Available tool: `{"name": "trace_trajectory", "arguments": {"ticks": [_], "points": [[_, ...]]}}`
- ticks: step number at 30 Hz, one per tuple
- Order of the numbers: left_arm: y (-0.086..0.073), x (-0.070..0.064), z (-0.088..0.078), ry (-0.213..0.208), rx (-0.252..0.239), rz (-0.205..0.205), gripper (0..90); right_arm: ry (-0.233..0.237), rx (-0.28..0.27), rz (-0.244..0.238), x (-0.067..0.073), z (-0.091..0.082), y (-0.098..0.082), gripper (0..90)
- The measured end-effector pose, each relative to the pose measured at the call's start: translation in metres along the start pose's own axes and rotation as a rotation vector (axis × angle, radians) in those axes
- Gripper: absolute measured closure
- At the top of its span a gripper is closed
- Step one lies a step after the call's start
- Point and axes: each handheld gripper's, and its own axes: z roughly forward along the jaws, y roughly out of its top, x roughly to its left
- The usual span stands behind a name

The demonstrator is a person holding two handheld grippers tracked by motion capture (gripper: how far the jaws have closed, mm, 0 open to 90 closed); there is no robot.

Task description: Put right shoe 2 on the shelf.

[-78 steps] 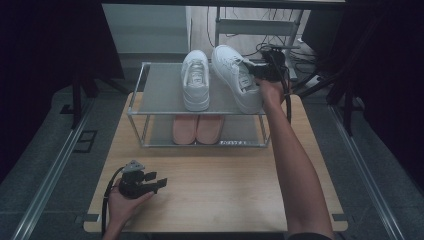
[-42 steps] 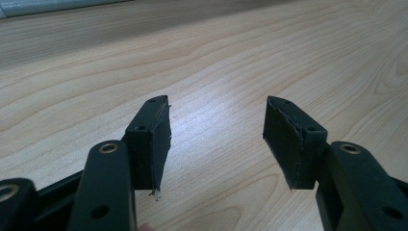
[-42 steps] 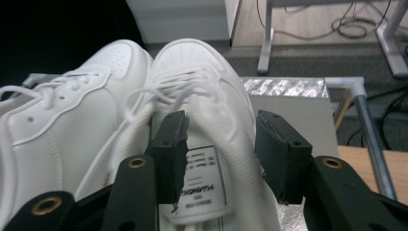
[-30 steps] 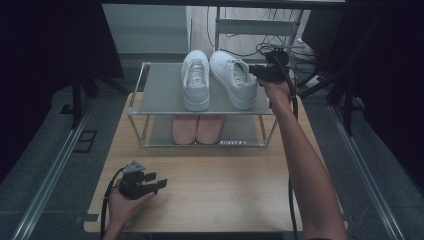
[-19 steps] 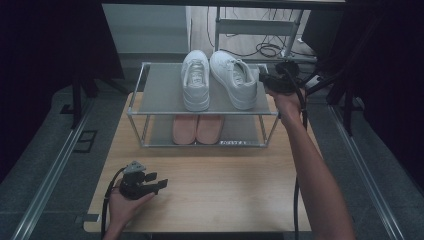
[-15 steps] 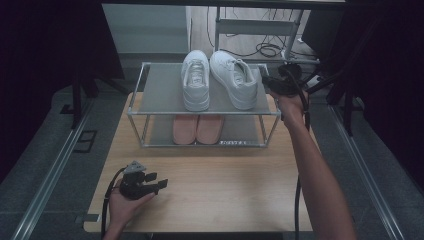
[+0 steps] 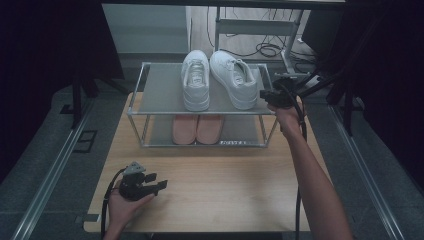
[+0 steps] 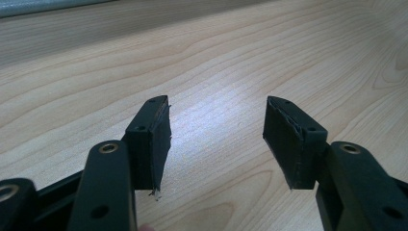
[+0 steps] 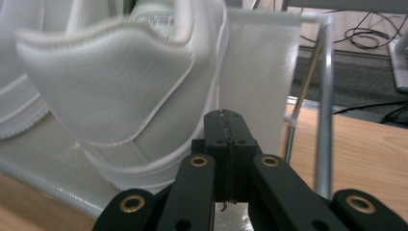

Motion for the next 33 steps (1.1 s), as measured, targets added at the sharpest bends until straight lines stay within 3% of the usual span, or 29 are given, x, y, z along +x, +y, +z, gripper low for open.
{"name": "trace_trajectory", "arguments": {"ticks": [5, 13, 20, 33], "points": [[0.0, 0.002, -0.001, 0.004, 0.0, -0.002, 43.2, -0.007, 0.004, -0.012, 0.005, 0.006, -0.004, 89.5], [0.0, 0.003, -0.002, 0.005, -0.004, -0.01, 43.2, 0.015, -0.004, -0.003, 0.009, 0.002, -0.002, 89.7], [0.0, 0.003, -0.002, 0.003, -0.004, -0.007, 43.2, 0.034, -0.002, -0.025, 0.02, -0.004, 0.0, 89.7], [0.0, 0.002, -0.001, 0.002, 0.001, -0.001, 43.2, 0.116, -0.001, -0.069, 0.046, -0.007, 0.0, 89.7]]}}
